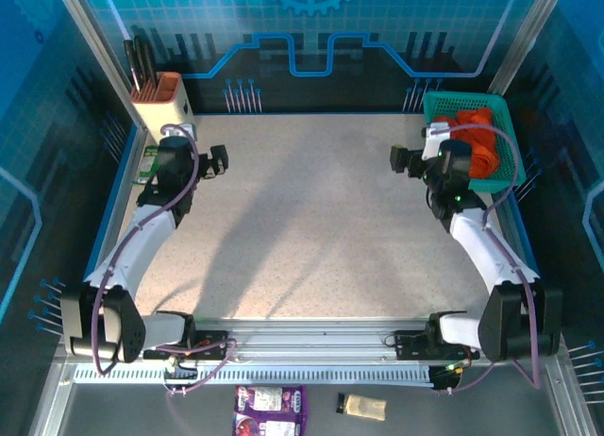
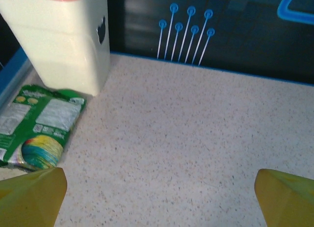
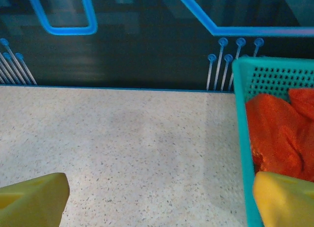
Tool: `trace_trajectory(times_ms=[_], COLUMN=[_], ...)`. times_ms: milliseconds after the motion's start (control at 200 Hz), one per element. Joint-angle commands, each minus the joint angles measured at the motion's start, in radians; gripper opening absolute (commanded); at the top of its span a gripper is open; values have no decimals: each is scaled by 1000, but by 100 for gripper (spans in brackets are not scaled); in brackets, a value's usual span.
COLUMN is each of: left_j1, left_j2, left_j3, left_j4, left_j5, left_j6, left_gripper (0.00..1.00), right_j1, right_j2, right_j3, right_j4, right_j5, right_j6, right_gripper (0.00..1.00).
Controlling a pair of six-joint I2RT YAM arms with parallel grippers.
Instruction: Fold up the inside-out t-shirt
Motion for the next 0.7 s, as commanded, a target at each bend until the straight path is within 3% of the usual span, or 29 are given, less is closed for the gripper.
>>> trace_trajectory(times_ms=[0,160,380,695], left_j1=[8,8,8,6], left_j2=[35,51,92,116], left_j3=[66,90,114,107], left_j4=[-174,-206,-241,-233], left_j5=[102,241,394,488], left_j6=[-55,-93,-132,-169], left_gripper=[99,99,99,99], right_j1=[-68,-171,-278,-304], right_j2=[67,197,418,762], right_j3=[124,288,479,776], right_j4=[-221,-362,-482,-599], right_j5=[-4,-57,-89,-87], right_j6=[111,169,219,272], right_gripper=[93,83,77,65])
